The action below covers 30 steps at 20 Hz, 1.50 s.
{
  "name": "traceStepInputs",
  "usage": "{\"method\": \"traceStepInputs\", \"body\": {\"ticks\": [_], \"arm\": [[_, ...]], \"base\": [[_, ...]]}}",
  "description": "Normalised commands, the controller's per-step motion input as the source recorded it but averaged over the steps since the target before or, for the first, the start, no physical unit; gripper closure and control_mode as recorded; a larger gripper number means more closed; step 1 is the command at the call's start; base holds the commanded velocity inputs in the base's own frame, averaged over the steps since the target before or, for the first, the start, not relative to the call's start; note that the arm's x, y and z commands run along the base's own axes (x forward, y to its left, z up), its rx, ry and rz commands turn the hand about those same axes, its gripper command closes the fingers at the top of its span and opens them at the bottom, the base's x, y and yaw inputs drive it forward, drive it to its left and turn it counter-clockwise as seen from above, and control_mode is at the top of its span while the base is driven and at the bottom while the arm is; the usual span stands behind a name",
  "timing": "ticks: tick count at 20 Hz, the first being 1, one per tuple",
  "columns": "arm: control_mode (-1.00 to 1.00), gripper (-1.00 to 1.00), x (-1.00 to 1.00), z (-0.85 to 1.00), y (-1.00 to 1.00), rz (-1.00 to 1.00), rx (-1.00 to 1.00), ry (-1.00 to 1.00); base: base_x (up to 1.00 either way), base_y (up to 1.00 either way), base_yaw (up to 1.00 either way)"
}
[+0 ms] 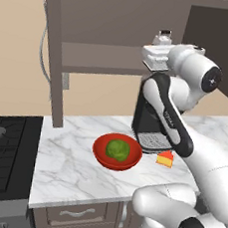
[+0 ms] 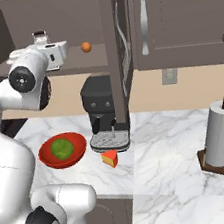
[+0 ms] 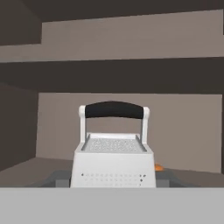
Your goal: Pick the cheese from the fridge and the cheese grater from the cabinet and place them next to the salad bowl.
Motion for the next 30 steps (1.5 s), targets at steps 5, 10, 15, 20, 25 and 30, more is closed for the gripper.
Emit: {"method": "traceStepInputs", "body": {"ticks": [5,10,15,20,25,30], "arm": [[-1.0,1.0,-1.0,0.05,0.01,-0.21,0.18,0.1],[-1.0,1.0,-1.0,0.0,0.0,-0.2,0.06,0.1],[-1.0,1.0,-1.0,-0.08,0.0,-0.13,0.05,0.01],[-1.0,1.0,-1.0,-0.1,0.0,-0.03,0.04,0.0],[-1.0,1.0,-0.98,-0.11,0.0,0.0,0.09,0.06],[-1.0,1.0,-0.69,-0.2,0.07,0.0,0.12,0.05]], "base": [[0.0,0.0,0.0],[0.0,0.0,0.0],[0.0,0.0,0.0],[0.0,0.0,0.0],[0.0,0.0,0.0],[0.0,0.0,0.0]]}}
